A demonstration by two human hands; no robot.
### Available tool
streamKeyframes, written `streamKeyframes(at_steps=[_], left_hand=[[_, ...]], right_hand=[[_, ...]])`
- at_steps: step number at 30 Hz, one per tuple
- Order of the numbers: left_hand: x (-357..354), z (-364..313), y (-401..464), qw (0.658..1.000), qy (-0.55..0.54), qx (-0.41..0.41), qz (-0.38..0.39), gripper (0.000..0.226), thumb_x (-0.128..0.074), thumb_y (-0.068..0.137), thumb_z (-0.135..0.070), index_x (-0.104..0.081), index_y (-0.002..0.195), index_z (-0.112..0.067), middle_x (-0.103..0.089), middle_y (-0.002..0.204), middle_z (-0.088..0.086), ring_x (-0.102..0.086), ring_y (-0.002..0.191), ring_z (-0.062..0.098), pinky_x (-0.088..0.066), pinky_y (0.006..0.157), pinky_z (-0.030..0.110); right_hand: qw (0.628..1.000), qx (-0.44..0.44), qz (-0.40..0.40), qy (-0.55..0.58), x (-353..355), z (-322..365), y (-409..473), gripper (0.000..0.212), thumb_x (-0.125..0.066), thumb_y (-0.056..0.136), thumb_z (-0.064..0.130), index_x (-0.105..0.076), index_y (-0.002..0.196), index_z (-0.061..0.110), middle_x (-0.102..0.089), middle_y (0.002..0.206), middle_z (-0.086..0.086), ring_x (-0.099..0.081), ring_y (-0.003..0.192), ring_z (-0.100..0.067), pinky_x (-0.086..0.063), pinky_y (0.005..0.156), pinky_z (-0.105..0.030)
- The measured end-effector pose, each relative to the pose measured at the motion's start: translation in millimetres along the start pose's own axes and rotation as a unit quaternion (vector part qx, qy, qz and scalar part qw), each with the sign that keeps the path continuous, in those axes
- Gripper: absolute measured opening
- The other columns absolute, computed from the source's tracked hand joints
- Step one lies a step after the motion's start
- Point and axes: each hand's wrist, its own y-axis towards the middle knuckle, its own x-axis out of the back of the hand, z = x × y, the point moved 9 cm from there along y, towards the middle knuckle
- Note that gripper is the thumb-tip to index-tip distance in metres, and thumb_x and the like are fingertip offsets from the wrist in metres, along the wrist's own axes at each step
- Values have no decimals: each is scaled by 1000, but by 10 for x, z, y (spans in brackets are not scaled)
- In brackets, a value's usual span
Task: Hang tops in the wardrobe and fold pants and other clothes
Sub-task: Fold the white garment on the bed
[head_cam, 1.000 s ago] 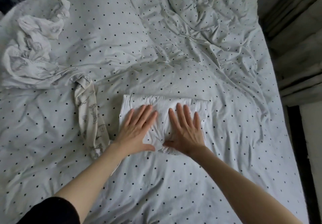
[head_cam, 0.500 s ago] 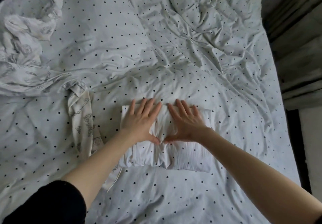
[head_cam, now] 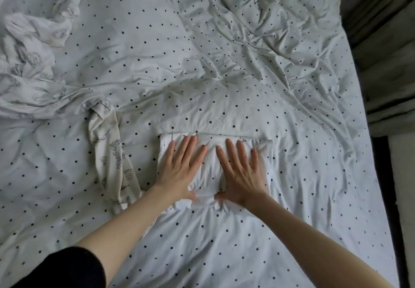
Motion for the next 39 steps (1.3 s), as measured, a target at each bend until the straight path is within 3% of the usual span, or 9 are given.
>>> streamKeyframes(at_steps=[5,8,11,14,18,23,27,33,39], left_hand=[[-238,88,309,999,-23,18,-34,118,-64,76,-57,31,136,-20,28,149,15,26,138,32,6,115,50],[-261,126,477,997,-45,26,-58,104,-65,81,-36,16,144,-18,8,156,14,8,144,30,0,117,47],[-139,77,386,991,-80,41,-100,89,-75,68,-10,-31,145,-9,-36,147,16,-33,138,30,-25,113,48],[101,25,189,981,-116,49,-149,78,-76,60,-1,-50,134,-6,-57,130,13,-53,122,27,-40,104,45],[424,-93,-195,964,-144,71,-210,73,-80,51,0,-62,121,-7,-70,109,10,-66,99,25,-52,89,39],[908,-118,-929,944,-135,137,-269,69,-76,61,-2,-58,127,-8,-68,114,9,-63,105,26,-49,92,41],[1302,62,-1589,910,-101,212,-341,71,-74,54,7,-60,123,-5,-68,111,11,-64,102,29,-50,88,44],[1672,48,-3097,816,-48,389,-424,75,-73,51,15,-59,123,-3,-65,118,14,-62,110,29,-48,92,52],[1611,-403,-5125,706,25,571,-418,82,-77,50,13,-57,127,-5,-61,125,13,-58,117,28,-45,98,52]], right_hand=[[999,-20,-24,31,-248,11,259,120,-60,75,63,36,135,24,32,149,-6,19,142,-35,8,112,-59],[996,-33,-65,58,-256,-28,377,97,-61,81,51,-4,151,17,-1,158,-11,-2,145,-36,-1,113,-57],[993,-38,-93,65,-145,41,278,73,-72,76,30,-43,139,8,-40,146,-16,-37,134,-40,-27,107,-59],[986,-40,-153,58,137,114,93,64,-84,53,15,-67,114,7,-66,117,-13,-65,103,-34,-54,81,-49],[981,-11,-175,88,368,162,-220,65,-89,52,20,-68,113,10,-68,114,-9,-68,98,-29,-58,69,-37],[965,68,-232,96,953,477,-663,61,-83,56,7,-68,115,12,-67,118,-8,-68,100,-28,-59,67,-35],[936,162,-296,96,1485,924,-835,62,-77,58,-1,-66,118,11,-65,121,-10,-65,105,-32,-58,73,-41],[853,360,-372,67,2166,1967,-1499,66,-80,55,-3,-66,118,11,-64,122,-11,-64,106,-33,-58,76,-42],[748,556,-356,72,2311,3391,-2826,72,-81,54,-1,-63,122,11,-60,127,-12,-60,112,-34,-56,82,-46]])
